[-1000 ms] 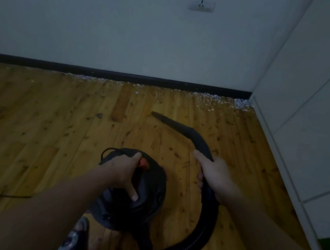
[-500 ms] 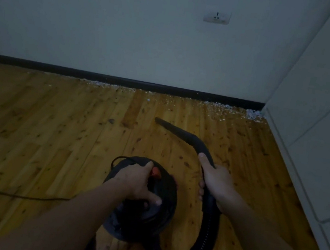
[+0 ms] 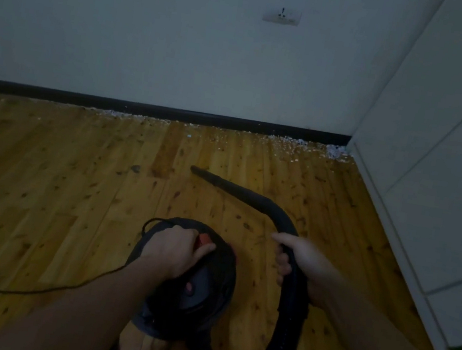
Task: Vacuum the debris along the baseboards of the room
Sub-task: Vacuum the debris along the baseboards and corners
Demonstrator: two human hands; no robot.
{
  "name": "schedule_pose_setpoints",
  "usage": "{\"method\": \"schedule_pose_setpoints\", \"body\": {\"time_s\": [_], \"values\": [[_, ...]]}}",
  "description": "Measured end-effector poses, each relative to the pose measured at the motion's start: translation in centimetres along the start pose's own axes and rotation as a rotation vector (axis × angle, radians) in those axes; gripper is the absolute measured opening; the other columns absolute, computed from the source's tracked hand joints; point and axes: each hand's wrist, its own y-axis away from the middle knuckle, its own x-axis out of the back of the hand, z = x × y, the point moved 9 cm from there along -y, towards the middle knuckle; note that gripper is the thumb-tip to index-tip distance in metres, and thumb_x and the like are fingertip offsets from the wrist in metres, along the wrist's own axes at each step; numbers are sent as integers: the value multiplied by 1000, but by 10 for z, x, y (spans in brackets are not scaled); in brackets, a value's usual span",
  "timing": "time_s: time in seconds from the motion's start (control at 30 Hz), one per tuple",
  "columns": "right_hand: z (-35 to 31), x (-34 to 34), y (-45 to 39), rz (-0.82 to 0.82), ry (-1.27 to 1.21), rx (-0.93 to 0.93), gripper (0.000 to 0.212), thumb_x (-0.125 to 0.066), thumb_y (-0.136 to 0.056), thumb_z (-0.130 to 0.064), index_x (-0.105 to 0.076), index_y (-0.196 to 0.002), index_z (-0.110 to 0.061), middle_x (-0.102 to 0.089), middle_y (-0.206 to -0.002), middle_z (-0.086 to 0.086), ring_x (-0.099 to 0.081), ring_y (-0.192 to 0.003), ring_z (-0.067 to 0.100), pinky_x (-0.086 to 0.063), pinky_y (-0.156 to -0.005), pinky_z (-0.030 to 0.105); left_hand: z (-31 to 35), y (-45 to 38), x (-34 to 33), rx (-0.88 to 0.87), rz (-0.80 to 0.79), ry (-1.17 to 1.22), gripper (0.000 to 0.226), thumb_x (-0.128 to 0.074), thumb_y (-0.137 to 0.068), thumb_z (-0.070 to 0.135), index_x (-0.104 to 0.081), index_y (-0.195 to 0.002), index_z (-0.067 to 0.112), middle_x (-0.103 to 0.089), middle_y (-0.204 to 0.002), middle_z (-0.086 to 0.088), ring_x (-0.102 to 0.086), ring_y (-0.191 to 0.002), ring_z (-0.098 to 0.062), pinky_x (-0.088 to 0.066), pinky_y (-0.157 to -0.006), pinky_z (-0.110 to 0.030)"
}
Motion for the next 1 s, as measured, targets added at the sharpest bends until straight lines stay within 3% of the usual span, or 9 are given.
{"method": "schedule_pose_setpoints", "body": {"time_s": [0.23,0.37,0.63,0.77,1.0], "values": [[3,21,-3,197,-60,53,46,-74,-91,-47,-57,-71,-10,-49,-54,3,-46,-43,17,-45,-46,28,25,-22,12,-105,122,-148,63,-31,-95,78,-57,-101,21,-69,-85,-2,-69,-76,-23,-45,-57,-35],[11,52,5,276,-263,20,59,-62,-92,-67,-56,-78,-10,-50,-55,3,-46,-44,18,-43,-47,29,38,-43,12,-146,110,-113,55,-42,-90,80,-55,-95,26,-67,-86,1,-67,-77,-21,-51,-59,-34],[18,74,23,474,-237,83,63,-57,-96,-64,-58,-69,-7,-55,-57,9,-52,-48,24,-48,-54,34,55,-60,2,-168,20,-65,50,-51,-91,75,-58,-94,25,-62,-86,4,-64,-78,-18,-55,-67,-35],[17,76,33,506,-222,109,63,-57,-98,-61,-57,-65,-7,-55,-51,8,-53,-46,24,-48,-55,35,56,-60,1,-113,-27,-3,52,-53,-91,73,-61,-104,23,-63,-91,3,-62,-80,-18,-50,-65,-32],[17,60,23,514,-152,108,65,-56,-97,-63,-58,-66,-6,-57,-51,9,-56,-48,24,-50,-54,33,52,-50,2,-149,8,-10,46,-56,-90,72,-57,-93,26,-61,-84,7,-61,-78,-16,-51,-64,-32]]}}
